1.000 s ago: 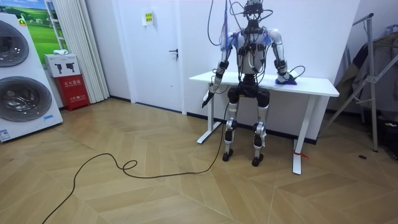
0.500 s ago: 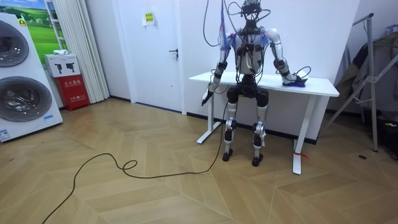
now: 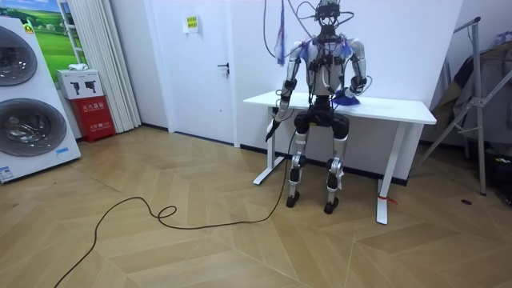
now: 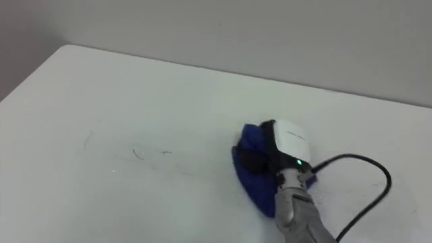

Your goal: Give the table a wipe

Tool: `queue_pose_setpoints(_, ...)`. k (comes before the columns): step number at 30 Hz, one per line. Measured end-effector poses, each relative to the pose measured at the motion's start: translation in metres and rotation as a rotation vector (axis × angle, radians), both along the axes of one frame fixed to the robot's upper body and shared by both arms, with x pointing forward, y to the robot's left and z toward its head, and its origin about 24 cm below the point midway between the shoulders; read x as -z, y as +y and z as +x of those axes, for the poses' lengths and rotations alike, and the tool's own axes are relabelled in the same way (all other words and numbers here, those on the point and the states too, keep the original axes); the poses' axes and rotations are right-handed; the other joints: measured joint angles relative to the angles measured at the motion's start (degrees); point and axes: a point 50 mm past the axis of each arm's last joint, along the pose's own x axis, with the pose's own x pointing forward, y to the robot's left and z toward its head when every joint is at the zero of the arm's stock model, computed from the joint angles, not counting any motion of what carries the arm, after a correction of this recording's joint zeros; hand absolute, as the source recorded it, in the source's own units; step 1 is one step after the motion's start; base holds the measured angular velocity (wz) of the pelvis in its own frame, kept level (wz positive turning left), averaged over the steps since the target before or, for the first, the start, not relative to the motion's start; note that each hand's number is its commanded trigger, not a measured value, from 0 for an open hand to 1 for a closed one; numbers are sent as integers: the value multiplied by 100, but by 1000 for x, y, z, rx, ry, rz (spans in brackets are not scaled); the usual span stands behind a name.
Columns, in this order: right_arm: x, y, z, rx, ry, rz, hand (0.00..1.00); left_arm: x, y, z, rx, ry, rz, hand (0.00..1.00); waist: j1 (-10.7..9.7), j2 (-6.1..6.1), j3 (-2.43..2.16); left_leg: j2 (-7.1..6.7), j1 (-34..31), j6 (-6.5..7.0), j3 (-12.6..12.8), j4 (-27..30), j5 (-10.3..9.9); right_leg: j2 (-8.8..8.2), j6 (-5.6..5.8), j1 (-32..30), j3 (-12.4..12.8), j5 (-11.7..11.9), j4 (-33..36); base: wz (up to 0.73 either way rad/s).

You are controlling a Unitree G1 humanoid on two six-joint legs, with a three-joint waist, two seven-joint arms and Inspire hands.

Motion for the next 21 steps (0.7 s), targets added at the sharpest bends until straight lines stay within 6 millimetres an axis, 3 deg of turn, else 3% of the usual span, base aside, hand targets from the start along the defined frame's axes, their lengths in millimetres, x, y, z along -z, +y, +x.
queue_pose_setpoints(3, 4, -3, -7, -8, 1, 22, 100, 1, 0, -14, -19, 53, -3, 0, -70, 5, 25, -16, 129, 8, -33, -37, -72, 0, -35, 149, -35, 12, -23, 6)
queue_pose_setpoints(4, 4, -4, -8, -8, -12, 32, 96, 1, 0, -9, -16, 43, -4, 0, -85, 8, 33, -19, 111, 3, -29, -38, -67, -10, -71, 159, -77, 50, -40, 0)
queue_pose_setpoints(5, 7, -7, -13, 7, -19, 38, 85, 1, 0, -6, -15, 35, -2, 0, -104, 19, 30, -24, 124, 4, -29, -45, -67, -20, -70, 194, -98, 57, -52, 0)
queue_pose_setpoints(6, 9, -9, -15, 21, -21, 43, 67, 1, 1, -5, -15, 35, 0, 0, -110, 28, 29, -27, 152, 6, -29, -49, -69, -22, -68, 229, -99, 53, -57, 5)
queue_pose_setpoints(7, 13, -14, -21, 54, -19, 53, 43, 0, 2, -2, -10, 26, 2, 0, -138, 41, 23, -29, 185, 7, -29, -53, -69, -23, -66, 263, -100, 56, -95, 4)
queue_pose_setpoints(8, 16, -19, -28, 87, -22, 58, 0, 0, 3, 0, -2, 23, 7, 0, -163, 51, 14, -33, 229, 9, -23, -71, -68, -27, -59, 300, -84, 60, -119, 0)
queue_pose_setpoints(14, 28, -50, -65, 190, -48, -9, 0, -3, 8, 9, 73, 23, 63, 0, -222, 91, -32, -120, 361, 63, 6, -106, -62, -83, -2, 403, 41, 73, -128, -3)
queue_pose_setpoints(21, 31, -53, -71, 203, -76, -33, 0, -3, 5, 14, 56, 0, 63, 0, -333, 105, -53, -205, 388, 127, -3, -103, -58, -170, 57, 487, 36, 59, -129, 3)
